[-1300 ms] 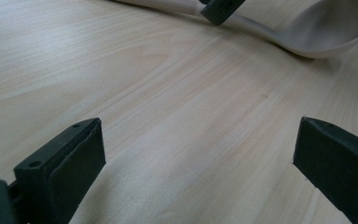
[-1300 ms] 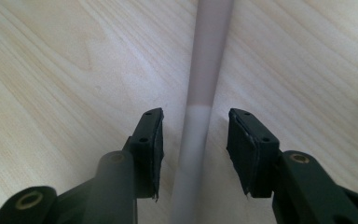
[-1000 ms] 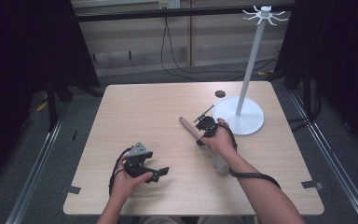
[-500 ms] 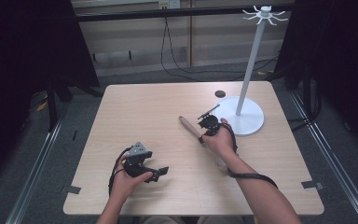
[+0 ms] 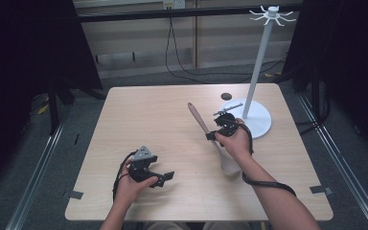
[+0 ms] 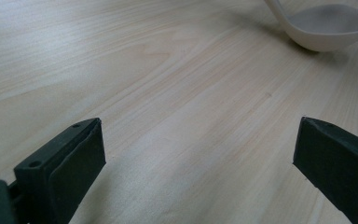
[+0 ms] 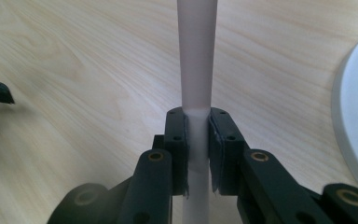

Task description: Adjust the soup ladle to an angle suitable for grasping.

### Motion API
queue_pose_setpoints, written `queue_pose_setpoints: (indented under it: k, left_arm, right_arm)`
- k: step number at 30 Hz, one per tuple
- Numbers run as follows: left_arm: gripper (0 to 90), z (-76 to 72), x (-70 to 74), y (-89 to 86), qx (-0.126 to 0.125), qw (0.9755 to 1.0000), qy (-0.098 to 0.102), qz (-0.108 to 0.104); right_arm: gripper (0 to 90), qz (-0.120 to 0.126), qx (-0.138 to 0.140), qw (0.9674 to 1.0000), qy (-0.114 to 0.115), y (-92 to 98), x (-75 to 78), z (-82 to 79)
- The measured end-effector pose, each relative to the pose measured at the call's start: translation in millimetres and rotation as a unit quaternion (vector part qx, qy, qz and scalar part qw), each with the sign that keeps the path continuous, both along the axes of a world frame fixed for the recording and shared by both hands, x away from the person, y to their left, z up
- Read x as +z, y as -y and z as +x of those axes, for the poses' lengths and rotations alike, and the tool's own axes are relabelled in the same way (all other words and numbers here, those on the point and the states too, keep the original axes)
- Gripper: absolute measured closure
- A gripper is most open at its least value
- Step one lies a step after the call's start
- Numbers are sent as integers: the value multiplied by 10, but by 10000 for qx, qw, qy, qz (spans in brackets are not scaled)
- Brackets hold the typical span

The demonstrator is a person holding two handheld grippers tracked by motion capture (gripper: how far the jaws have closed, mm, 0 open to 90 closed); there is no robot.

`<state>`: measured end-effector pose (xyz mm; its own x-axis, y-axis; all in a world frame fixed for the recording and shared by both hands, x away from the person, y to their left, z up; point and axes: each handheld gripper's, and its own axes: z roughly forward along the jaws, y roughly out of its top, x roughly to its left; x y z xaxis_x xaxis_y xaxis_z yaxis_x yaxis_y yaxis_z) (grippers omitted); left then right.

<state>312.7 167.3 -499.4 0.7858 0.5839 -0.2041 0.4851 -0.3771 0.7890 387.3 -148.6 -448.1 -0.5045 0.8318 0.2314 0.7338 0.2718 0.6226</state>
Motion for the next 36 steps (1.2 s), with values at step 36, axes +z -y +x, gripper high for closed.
queue_pose_setpoints:
  k: [36]
  left_arm:
    - [19,-19,14,14,-19,10000,50,35]
  right_arm:
    - [798,910,-247,9829,1584,359,570,-375]
